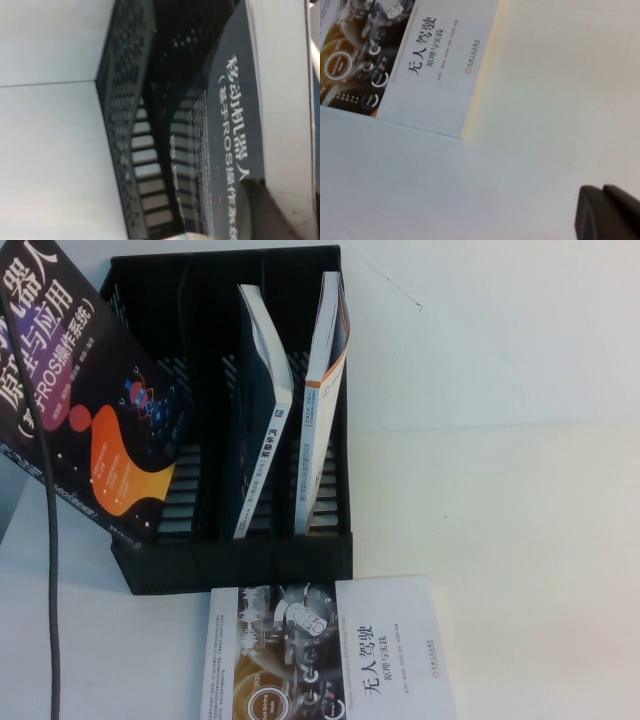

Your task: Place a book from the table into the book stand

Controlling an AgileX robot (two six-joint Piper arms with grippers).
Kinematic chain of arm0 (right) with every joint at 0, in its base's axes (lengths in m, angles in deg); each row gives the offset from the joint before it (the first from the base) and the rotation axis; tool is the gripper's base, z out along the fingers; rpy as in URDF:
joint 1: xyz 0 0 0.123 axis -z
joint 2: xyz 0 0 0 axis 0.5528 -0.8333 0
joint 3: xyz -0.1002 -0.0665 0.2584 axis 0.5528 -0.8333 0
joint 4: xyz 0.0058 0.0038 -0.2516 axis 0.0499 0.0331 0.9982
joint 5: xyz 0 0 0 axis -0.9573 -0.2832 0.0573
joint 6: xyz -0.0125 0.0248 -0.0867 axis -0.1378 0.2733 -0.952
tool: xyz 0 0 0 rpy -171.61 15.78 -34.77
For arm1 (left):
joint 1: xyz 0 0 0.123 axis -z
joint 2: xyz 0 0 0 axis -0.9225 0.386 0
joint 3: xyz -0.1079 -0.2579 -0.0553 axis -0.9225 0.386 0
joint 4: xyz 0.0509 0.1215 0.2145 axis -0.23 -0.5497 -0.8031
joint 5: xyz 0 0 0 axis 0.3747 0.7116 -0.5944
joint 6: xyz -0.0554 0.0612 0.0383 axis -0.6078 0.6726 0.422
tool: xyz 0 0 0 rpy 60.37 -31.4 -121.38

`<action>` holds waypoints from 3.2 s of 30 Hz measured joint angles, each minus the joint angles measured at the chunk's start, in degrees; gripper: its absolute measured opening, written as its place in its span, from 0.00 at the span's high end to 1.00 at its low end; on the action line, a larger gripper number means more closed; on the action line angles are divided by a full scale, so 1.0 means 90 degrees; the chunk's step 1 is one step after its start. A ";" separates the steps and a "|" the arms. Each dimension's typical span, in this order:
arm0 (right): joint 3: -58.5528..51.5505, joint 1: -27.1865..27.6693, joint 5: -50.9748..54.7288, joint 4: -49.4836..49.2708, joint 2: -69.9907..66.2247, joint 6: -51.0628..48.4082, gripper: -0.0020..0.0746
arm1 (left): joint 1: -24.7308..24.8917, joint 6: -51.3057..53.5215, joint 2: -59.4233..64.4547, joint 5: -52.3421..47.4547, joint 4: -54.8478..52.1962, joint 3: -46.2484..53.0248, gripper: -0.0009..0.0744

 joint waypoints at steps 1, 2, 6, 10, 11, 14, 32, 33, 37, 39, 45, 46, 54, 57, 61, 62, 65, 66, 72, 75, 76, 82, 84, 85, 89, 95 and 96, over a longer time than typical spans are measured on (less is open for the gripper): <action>0.0000 0.0000 0.0010 0.0000 0.0000 0.0000 0.97 | 0.0000 0.0000 0.0067 0.0000 -0.0031 -0.0061 0.84; 0.0000 0.0000 0.0025 0.0012 0.0000 0.0000 0.97 | 0.0000 0.0000 0.0148 0.0000 -0.0057 -0.0114 0.84; 0.0000 0.0000 0.0066 0.0012 0.0000 0.0000 0.97 | 0.0000 -0.0103 0.0404 0.0226 -0.0144 -0.0216 0.84; 0.0000 0.0000 0.0080 0.0012 0.0000 0.0000 0.97 | 0.0000 -0.0144 0.0558 0.0691 -0.0154 -0.0216 0.84; -0.0010 0.0000 0.0080 0.0012 0.0000 0.0000 0.97 | 0.0000 -0.0144 0.0588 0.0791 -0.0154 -0.0216 0.84; -0.0010 0.0000 0.0080 0.0012 0.0000 0.0000 0.97 | 0.0000 -0.0144 0.0668 0.0935 -0.0095 -0.0216 0.84; -0.0010 0.0000 -0.0075 0.0012 0.0000 0.0101 0.97 | 0.0314 0.0379 0.1116 0.1397 0.0107 -0.0220 0.84; -0.0010 0.0000 -0.0088 0.0012 0.0000 0.0101 0.97 | 0.0353 0.0517 0.1143 0.1410 0.0107 -0.0220 0.84; -0.0010 0.0000 -0.0146 -0.0024 0.0000 0.0101 0.97 | 0.0433 0.0842 0.1249 0.1409 0.0083 -0.0220 0.82; -0.0010 0.0000 -0.0170 -0.0051 0.0000 0.0101 0.97 | 0.0439 0.0885 0.1278 0.1488 0.0148 -0.0231 0.75; -0.0010 0.0000 -0.0170 -0.0012 0.0000 0.0114 0.97 | 0.0439 0.0898 0.1278 0.1584 0.0308 -0.0299 0.49; -0.0010 0.0000 -0.0170 0.0088 0.0000 0.0114 0.97 | 0.0439 0.0898 0.1278 0.1584 0.0308 -0.0313 0.47; -0.0010 0.0000 0.0303 0.1824 0.0243 0.0528 0.97 | 0.0306 0.0898 0.0593 0.0916 0.0016 -0.0587 0.81; -0.0010 0.0000 0.0622 0.2482 0.0677 0.0775 0.97 | 0.0279 0.0898 0.0131 0.0633 -0.0031 -0.0597 0.93; -0.0010 0.0000 0.0942 0.3093 0.1570 0.1051 0.97 | 0.0279 0.0898 -0.0549 0.0547 -0.0117 -0.0597 0.98; -0.0010 0.0000 0.0978 0.3117 0.1787 0.1078 0.97 | 0.0279 0.0898 -0.0703 0.0609 -0.0147 -0.0597 0.98; -0.0010 0.0000 0.1030 0.3032 0.2660 0.1198 0.97 | 0.0269 0.0898 -0.1362 0.0837 -0.0358 -0.0597 0.99; -0.0025 0.0000 0.1015 0.2927 0.2947 0.1226 0.97 | 0.0269 0.0886 -0.1610 0.0901 -0.0443 -0.0597 0.99; -0.0640 0.0000 0.0347 0.2369 0.4224 0.1253 0.97 | 0.0269 0.0712 -0.3232 0.1184 -0.0710 0.0147 0.99; -0.0889 0.0000 -0.0057 0.2305 0.4441 0.1263 0.97 | 0.0269 0.0755 -0.4190 0.1269 -0.0759 0.0944 0.99; -0.0940 0.0000 -0.0159 0.2307 0.4451 0.1263 0.97 | 0.0269 0.0784 -0.4475 0.1326 -0.0816 0.1247 0.99; -0.1039 0.0000 -0.0403 0.2278 0.4451 0.1263 0.97 | 0.0269 0.0698 -0.5792 0.1705 -0.1005 0.2803 0.99; -0.1039 0.0000 -0.0416 0.2267 0.4451 0.1263 0.97 | 0.0269 0.0658 -0.6125 0.1720 -0.1034 0.3177 0.99; -0.1039 0.0000 -0.0416 0.2267 0.4451 0.1263 0.97 | 0.0269 0.0646 -0.6284 0.1720 -0.1034 0.3363 0.99; -0.1039 0.0000 -0.0416 0.2267 0.4451 0.1263 0.97 | 0.0269 0.0621 -0.6814 0.1709 -0.1043 0.3984 0.99; -0.1039 0.0000 -0.0425 0.2267 0.4451 0.1263 0.97 | 0.0325 0.0620 -0.7163 0.1470 -0.1030 0.4519 0.99; -0.1039 0.0000 -0.0425 0.2267 0.4451 0.1263 0.97 | 0.0356 0.0620 -0.7168 0.1386 -0.1030 0.4562 0.99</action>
